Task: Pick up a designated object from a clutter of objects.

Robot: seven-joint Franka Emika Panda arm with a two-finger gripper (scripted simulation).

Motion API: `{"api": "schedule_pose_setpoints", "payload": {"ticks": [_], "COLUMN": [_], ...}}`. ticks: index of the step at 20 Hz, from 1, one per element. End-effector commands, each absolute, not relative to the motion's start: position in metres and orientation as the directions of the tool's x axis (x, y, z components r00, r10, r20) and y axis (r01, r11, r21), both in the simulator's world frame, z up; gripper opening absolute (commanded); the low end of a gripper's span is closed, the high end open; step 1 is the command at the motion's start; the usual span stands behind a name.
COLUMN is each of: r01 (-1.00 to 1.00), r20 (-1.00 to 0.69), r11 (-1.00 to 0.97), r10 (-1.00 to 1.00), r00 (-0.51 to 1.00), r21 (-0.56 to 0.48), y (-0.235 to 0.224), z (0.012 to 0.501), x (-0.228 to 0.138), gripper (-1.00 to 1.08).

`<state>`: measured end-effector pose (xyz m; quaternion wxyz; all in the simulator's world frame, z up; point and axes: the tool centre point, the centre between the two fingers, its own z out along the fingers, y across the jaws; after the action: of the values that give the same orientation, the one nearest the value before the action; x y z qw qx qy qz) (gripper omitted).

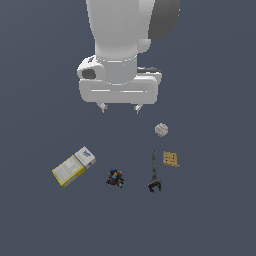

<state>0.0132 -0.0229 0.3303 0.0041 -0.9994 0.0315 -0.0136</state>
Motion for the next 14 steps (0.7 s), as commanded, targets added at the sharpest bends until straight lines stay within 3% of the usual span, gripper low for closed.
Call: {"api": "schedule_pose_setpoints", "payload": {"ticks": [1,14], "r01": [-0.063,-0.002], "r20": [0.027,0.017], "r11": [-0.998,-1.0], "r10": [-0.063,-0.002], "r00": [0.998,1.0], "r21": [-0.009,0.011], "y": [-0.023,-0.008], "z": [0.33,0.336], "x": [0.013,0.01], "gripper": [1.0,1.0]}}
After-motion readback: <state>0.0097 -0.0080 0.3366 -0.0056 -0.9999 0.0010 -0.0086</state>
